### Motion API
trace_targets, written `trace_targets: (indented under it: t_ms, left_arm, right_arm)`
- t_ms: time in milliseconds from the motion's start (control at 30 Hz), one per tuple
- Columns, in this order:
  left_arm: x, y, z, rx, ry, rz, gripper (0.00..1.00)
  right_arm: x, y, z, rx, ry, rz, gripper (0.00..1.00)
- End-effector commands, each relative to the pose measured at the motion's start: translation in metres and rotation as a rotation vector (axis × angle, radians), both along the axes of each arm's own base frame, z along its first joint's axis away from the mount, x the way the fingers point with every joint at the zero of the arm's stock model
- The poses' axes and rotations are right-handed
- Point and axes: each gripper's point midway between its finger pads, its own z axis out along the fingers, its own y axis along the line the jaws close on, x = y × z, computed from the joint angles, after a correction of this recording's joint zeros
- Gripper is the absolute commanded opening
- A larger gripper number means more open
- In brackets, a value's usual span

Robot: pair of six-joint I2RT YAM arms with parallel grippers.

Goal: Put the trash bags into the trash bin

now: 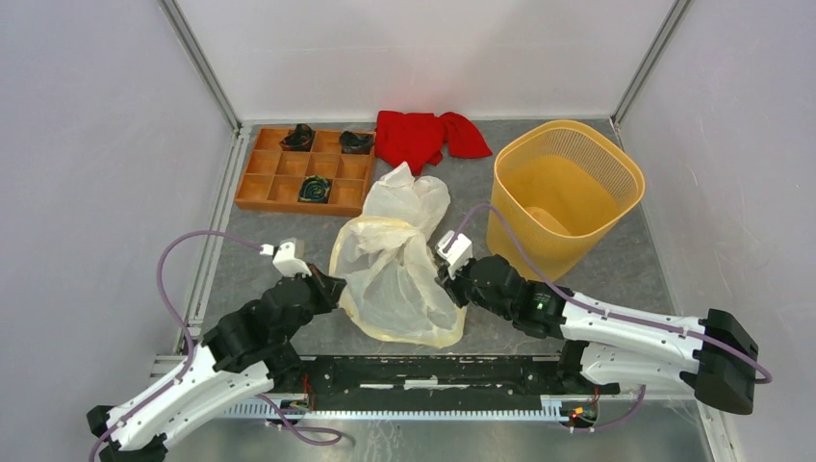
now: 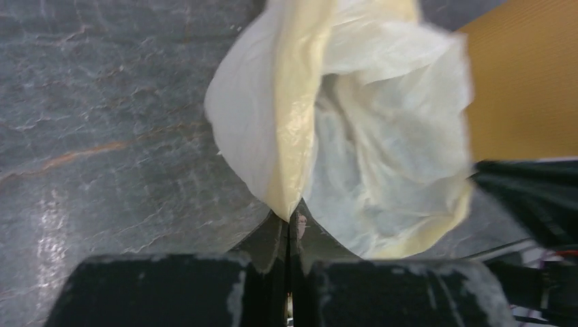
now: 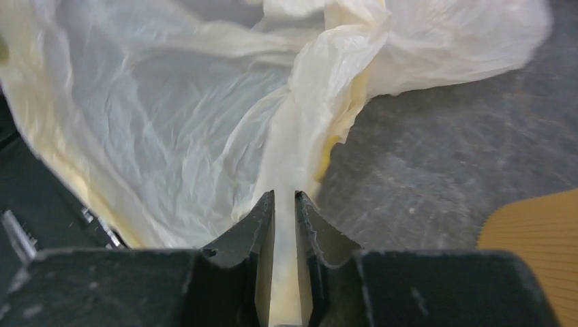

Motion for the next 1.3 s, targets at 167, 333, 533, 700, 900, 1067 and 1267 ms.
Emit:
trace_targets:
  t_ms: [167, 333, 533, 700, 900, 1067, 1267]
  left_arm:
    - [0.016, 0.011, 0.038, -0.085, -0.105, 0.12, 0.02]
    - [0.019, 0.011, 0.02, -0.022, -0.066, 0.137, 0.02]
    - [0.016, 0.013, 0.013, -0.023, -0.057, 0.136, 0.02]
    - [0.015, 0.015, 0.02, -0.055, -0.086, 0.132, 0.02]
    - [0.015, 0.015, 0.025, -0.047, -0.095, 0.123, 0.02]
    - [0.016, 0.015, 0.023, -0.032, -0.091, 0.124, 0.02]
    - [0.017, 0.015, 0.027, -0.011, -0.095, 0.119, 0.02]
  right_arm:
    - [-0.024, 0.035, 0.034, 0.158, 0.043, 0.18, 0.58]
    - [0.003, 0.034, 0.066, 0.171, -0.015, 0.062, 0.76]
    - [0.054, 0.048, 0.101, 0.082, -0.155, 0.014, 0.98]
    - [0.093, 0.079, 0.111, -0.011, -0.235, 0.087, 0.98]
    - [0.108, 0.127, 0.101, -0.119, -0.339, 0.346, 0.94]
    - [0.13, 0.148, 0.087, -0.134, -0.287, 0.408, 0.92]
    - [0.135, 0.165, 0.061, -0.113, -0.234, 0.532, 0.68]
